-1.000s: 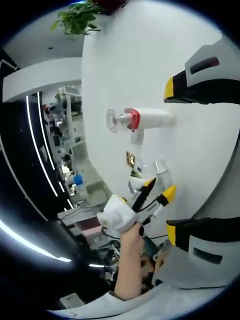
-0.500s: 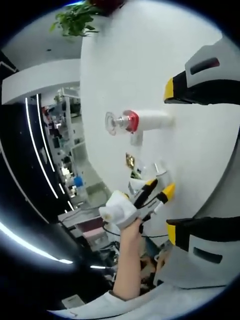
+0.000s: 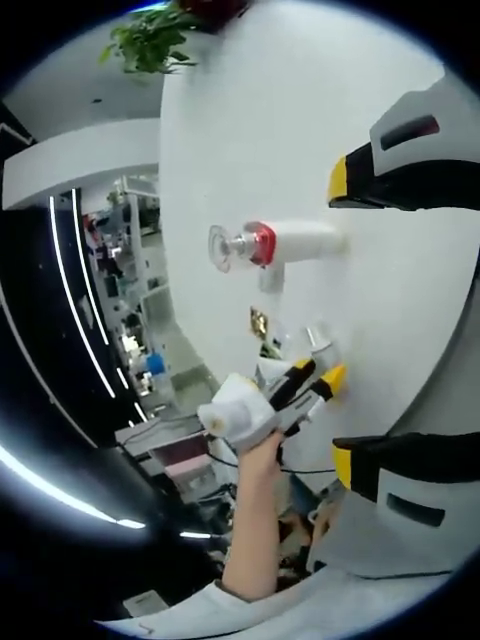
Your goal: Arrange the skincare products in the storage area until every visible bottle or jar stands upright without overlapping.
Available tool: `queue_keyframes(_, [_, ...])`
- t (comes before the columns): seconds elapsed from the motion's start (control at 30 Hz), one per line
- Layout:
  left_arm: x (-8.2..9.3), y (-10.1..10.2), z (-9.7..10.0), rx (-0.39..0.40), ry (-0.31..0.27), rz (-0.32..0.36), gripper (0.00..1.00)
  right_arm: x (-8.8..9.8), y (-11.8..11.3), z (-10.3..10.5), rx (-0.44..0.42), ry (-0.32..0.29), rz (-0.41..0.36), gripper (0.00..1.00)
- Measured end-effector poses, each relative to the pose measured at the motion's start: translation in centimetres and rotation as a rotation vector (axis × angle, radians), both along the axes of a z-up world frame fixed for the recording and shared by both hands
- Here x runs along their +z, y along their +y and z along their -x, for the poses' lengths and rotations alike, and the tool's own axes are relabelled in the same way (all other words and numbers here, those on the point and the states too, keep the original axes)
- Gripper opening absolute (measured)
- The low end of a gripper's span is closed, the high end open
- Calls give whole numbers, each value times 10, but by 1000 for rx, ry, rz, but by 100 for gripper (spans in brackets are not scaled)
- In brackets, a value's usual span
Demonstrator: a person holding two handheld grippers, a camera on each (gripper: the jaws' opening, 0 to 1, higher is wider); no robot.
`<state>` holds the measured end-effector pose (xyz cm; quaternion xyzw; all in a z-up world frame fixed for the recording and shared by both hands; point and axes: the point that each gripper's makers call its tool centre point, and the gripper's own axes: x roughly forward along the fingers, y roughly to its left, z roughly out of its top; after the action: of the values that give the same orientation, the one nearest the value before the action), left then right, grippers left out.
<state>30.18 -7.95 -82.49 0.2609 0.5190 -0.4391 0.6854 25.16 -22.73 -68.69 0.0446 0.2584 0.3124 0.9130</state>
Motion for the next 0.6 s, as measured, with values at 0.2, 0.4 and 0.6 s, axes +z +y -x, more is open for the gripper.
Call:
queue_keyframes(0.2, [-3,1,1,-7,6,-13,23,-1,0,0,0,2,3,93])
queue_keyframes(0.4, [-4,1,-6,3,-5,1,17,-1,-1,0,-1,4,3,93])
queue_keyframes(0.6, [-5,2,-7,16,-10,-3,17,-1,-1,1,-1,4,7,93])
